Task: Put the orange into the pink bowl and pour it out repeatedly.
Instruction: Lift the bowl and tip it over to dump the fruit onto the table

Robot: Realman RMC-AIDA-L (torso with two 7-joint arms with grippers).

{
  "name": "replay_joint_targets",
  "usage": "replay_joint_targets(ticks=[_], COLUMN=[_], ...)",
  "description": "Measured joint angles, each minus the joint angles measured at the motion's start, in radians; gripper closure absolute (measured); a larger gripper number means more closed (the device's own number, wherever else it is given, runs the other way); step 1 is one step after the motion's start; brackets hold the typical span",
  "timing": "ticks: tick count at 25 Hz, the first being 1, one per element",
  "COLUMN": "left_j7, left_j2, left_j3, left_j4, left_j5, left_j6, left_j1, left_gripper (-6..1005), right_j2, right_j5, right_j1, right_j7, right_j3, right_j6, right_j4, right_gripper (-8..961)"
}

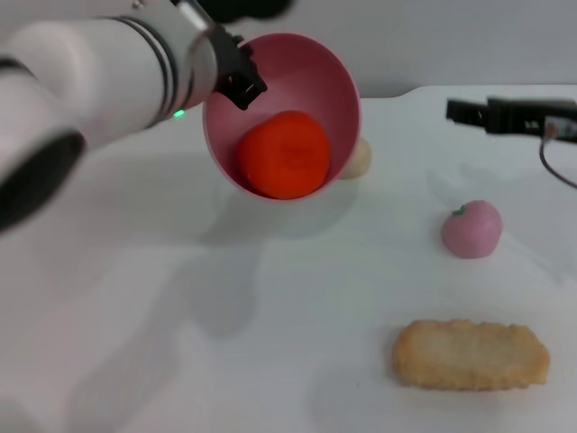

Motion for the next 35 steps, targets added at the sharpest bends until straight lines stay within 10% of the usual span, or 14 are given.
replay_joint_targets(ticks=[15,35], left_j7=[-0.060,-0.015], left_j2=[-0.012,-0.013], left_j3=[0.429,0.568], left_j4=[-0.117,-0.310], left_j5=[0.448,0.843], left_j6=[0.107,0.250], left_j1=[0.040,0.067], left_gripper=[954,954], right_j2=[-0.003,-0.003], right_j5=[0.005,0.005], right_j1=[-0.025,-0.022], right_j7=[-0.026,-0.023], right_j3=[0.030,0.032], right_j6=[0.033,0.065], right_j4=[0.065,0.056], right_gripper=[352,352])
